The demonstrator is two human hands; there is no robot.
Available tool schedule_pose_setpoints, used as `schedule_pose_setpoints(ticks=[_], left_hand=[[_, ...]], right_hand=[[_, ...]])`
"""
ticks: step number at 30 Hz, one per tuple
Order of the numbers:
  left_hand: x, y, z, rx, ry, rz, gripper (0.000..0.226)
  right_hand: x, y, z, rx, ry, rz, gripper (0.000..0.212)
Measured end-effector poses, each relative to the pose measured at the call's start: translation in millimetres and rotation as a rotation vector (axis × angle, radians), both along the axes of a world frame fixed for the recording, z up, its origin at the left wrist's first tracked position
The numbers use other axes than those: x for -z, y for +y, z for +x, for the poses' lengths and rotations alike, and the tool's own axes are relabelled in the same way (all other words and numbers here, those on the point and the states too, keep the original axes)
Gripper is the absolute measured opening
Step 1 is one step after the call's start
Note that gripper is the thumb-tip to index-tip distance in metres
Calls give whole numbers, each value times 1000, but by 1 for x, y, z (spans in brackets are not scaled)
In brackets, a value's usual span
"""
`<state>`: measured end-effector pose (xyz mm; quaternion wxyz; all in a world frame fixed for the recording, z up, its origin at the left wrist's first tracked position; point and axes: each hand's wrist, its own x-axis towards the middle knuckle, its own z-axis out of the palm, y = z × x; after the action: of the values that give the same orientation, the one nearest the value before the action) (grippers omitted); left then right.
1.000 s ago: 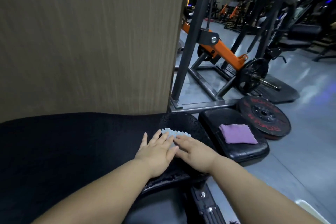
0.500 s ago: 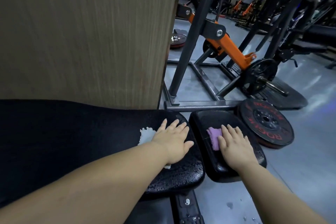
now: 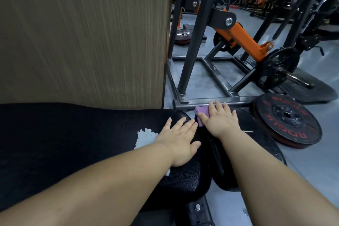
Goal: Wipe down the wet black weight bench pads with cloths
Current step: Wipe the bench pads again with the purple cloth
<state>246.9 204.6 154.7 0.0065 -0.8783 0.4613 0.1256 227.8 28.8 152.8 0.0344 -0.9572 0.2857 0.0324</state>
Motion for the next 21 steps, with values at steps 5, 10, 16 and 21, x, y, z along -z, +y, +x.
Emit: schedule_pose_setpoints(ticks=[5,10,16,21], left_hand=[[1,0,0,-14,-13,-5,64],[2,2,1,-23,8,-36,63],[4,4,3,-22,42,-62,61],[4,3,3,-24,56,-99,61]], right_hand=[[0,5,-13,-39,11,22,76],[4,32,-86,-92,40,-55,80],[22,59,-167,-83,-13,-164,79],[14,61,-153,-18,-14,-135,87]])
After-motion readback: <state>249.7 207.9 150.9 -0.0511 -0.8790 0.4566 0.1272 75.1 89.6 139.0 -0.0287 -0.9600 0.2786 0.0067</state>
